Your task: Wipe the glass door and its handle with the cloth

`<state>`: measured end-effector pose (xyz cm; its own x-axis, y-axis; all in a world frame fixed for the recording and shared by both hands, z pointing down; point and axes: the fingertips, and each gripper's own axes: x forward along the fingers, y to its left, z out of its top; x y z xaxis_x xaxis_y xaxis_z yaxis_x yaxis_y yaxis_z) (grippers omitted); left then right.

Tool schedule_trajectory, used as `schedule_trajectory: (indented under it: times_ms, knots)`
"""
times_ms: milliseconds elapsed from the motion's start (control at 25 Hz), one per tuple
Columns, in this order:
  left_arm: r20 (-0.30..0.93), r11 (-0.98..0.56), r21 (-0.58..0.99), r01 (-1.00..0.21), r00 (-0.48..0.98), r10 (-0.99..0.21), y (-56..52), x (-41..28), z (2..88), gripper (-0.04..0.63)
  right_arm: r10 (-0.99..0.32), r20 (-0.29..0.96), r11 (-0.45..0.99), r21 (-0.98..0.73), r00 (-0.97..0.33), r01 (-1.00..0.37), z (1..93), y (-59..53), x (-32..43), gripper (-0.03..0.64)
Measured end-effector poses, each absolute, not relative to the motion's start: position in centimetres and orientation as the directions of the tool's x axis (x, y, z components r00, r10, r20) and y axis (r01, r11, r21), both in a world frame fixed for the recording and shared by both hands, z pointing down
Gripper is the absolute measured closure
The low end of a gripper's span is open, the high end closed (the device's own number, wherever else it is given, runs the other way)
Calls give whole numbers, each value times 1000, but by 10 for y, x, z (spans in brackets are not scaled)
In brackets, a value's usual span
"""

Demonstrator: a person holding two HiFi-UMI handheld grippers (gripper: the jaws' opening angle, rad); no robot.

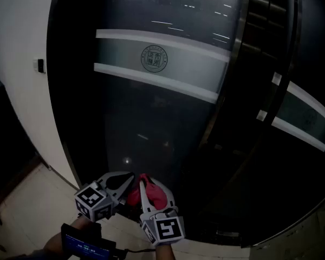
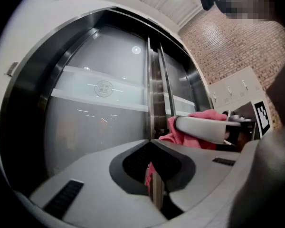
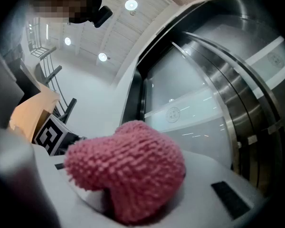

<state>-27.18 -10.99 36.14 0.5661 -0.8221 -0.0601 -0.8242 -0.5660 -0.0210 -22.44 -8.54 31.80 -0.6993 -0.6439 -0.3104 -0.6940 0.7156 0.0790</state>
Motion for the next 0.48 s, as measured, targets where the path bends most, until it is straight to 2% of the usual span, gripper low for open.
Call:
schedule_trajectory:
  times_ms: [240,480]
  knots:
    - [-16,-509,-37,-860,510,-860,-148,-330,360,578,-589,-291,773,66,-754,-630,311,-122,-292,565]
    - [-58,-448,-43,-893,450,-891,-205,-394,355,578,-523,-299,817,89,-798,-570,309,-185,-359,565]
